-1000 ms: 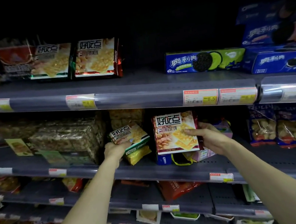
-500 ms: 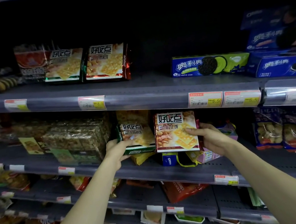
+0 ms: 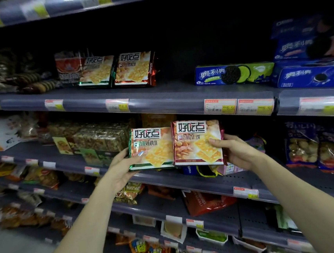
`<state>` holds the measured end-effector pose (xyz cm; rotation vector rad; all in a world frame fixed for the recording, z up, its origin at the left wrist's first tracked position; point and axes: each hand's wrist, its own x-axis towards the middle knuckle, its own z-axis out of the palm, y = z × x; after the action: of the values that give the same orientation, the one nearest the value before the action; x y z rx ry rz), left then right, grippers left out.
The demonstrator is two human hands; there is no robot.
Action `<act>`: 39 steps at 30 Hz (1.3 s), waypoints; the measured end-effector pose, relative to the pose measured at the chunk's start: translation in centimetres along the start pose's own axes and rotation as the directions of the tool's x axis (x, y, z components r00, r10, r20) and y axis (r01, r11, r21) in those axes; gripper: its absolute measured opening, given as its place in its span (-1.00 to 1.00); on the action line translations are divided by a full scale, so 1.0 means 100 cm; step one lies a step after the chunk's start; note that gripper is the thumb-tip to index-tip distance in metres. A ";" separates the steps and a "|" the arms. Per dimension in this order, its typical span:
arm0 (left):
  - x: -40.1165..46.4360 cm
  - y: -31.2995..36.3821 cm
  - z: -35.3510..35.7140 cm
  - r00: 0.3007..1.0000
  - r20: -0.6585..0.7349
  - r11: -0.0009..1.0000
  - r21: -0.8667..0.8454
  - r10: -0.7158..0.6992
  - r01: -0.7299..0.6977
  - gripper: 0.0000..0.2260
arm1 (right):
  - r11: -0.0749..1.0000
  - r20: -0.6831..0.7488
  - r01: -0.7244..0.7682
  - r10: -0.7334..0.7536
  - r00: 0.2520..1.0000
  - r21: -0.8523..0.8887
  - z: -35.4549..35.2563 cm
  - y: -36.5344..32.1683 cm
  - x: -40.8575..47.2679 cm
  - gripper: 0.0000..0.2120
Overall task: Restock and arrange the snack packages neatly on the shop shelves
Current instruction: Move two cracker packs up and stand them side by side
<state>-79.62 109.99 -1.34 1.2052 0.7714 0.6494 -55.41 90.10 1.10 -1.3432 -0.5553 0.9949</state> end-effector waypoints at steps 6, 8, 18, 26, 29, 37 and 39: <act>-0.032 0.009 -0.002 0.997 -0.033 0.994 -0.078 0.071 -0.073 -0.72 | 0.998 0.068 0.052 -0.050 0.996 -0.026 0.007 -0.007 -0.025 -0.72; -0.040 0.012 -0.004 0.995 -0.040 0.989 -0.111 0.093 -0.097 -0.75 | 0.996 0.095 0.076 -0.072 0.993 -0.046 0.012 -0.013 -0.031 -0.72; -0.063 0.061 -0.026 0.971 -0.066 0.956 -0.173 0.231 -0.239 -0.72 | 0.977 0.185 0.199 -0.183 0.966 -0.076 0.050 -0.064 -0.047 -0.68; -0.041 0.102 -0.055 0.947 -0.081 0.932 -0.168 0.311 -0.321 -0.71 | 0.959 0.172 0.274 -0.259 0.950 -0.070 0.099 -0.102 -0.023 -0.73; -0.023 0.122 -0.070 0.943 -0.068 0.933 -0.136 0.327 -0.333 -0.74 | 0.949 0.168 0.301 -0.284 0.944 -0.089 0.119 -0.115 -0.009 -0.73; 0.044 0.184 -0.103 0.921 0.041 0.921 -0.055 0.388 -0.385 -0.77 | 0.917 0.037 0.385 -0.383 0.923 -0.103 0.165 -0.137 0.036 -0.80; 0.060 0.195 -0.109 0.915 0.068 0.918 -0.017 0.397 -0.397 -0.77 | 0.916 0.007 0.392 -0.393 0.920 -0.091 0.174 -0.139 0.046 -0.79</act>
<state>-85.56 125.59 14.71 1.3892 0.4653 0.9353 -63.67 104.29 16.84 -1.2503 -0.8336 0.6373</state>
